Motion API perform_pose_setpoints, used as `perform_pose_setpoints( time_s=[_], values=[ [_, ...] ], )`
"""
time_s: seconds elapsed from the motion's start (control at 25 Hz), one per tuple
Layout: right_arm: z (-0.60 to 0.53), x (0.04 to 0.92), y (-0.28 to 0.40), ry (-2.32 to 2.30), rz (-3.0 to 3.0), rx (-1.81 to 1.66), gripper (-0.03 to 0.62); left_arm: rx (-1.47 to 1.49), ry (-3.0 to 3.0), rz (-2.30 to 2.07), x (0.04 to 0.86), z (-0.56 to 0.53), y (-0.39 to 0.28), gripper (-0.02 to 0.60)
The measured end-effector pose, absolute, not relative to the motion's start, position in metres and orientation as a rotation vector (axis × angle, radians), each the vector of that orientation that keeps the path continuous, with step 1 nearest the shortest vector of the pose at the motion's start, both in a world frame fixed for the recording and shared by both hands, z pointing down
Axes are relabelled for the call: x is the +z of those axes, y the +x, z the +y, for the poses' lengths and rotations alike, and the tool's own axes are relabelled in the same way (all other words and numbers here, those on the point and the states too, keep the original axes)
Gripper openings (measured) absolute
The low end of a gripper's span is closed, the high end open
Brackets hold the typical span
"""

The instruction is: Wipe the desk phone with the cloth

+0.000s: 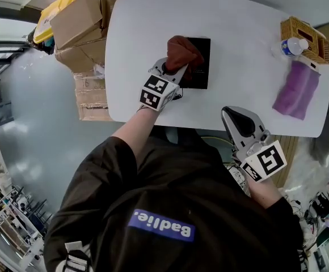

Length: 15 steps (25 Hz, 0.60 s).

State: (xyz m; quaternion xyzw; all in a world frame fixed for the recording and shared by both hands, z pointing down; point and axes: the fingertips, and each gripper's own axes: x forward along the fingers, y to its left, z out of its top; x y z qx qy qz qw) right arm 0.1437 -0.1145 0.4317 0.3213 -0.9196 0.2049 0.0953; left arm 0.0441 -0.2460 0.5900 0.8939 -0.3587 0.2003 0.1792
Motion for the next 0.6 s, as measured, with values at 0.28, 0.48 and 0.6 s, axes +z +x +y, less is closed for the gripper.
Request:
perform_pose_setpoints(
  time_s=[0.28, 0.48, 0.6],
  values=[
    [-0.108, 0.432, 0.149, 0.981, -2.702, 0.595, 0.031, 0.622, 2.521, -0.937, 0.608, -0.209, 0.046, 0.043],
    [-0.101, 0.429, 0.149, 1.014, -2.692, 0.591, 0.031, 0.642, 2.483, -0.872, 0.622, -0.179, 0.049, 0.043],
    [-0.099, 0.427, 0.149, 1.033, -2.691, 0.584, 0.031, 0.675, 2.483, -0.819, 0.629, -0.164, 0.052, 0.043]
  ],
)
